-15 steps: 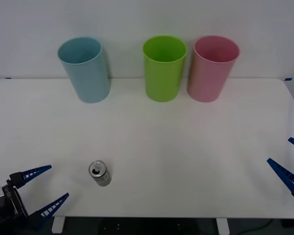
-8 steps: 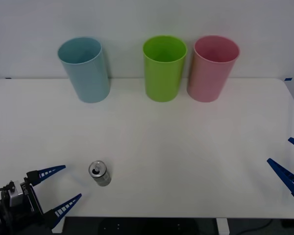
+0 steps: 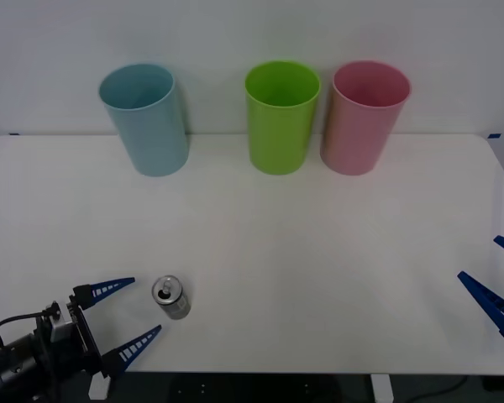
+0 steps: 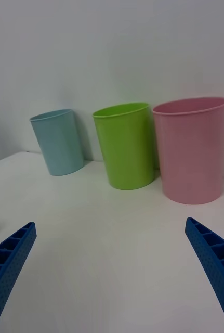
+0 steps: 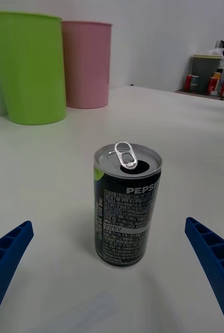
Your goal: Grasp the object on the table and drop it into the matching bin: aluminum can to the light blue bin, PET bottle to the pink bin.
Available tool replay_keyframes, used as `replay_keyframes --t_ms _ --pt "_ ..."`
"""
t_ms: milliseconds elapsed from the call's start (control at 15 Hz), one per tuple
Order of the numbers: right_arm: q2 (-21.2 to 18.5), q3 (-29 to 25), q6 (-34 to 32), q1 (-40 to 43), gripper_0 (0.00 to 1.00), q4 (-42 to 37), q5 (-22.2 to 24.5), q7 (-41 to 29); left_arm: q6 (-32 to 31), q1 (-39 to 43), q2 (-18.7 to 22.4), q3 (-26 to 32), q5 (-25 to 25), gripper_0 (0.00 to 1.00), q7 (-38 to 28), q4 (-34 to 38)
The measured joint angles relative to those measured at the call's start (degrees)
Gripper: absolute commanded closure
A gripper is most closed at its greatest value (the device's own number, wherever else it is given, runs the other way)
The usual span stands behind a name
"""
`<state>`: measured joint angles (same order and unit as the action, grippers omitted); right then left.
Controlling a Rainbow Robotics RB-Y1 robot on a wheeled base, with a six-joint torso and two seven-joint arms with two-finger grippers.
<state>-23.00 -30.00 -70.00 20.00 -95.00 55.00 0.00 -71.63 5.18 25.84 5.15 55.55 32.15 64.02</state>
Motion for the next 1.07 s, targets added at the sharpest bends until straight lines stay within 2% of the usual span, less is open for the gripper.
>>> replay_keyframes --t_ms 533,1067 --pt "0.0 0.0 0.0 0.0 0.0 0.0 0.0 0.0 1.4 -2.7 -7.2 2.8 7.9 0.0 0.8 -0.1" --pt "0.0 0.0 0.0 0.0 0.0 0.0 0.0 0.0 2.5 -5.3 -9.1 1.9 10.3 0.0 0.8 -1.1"
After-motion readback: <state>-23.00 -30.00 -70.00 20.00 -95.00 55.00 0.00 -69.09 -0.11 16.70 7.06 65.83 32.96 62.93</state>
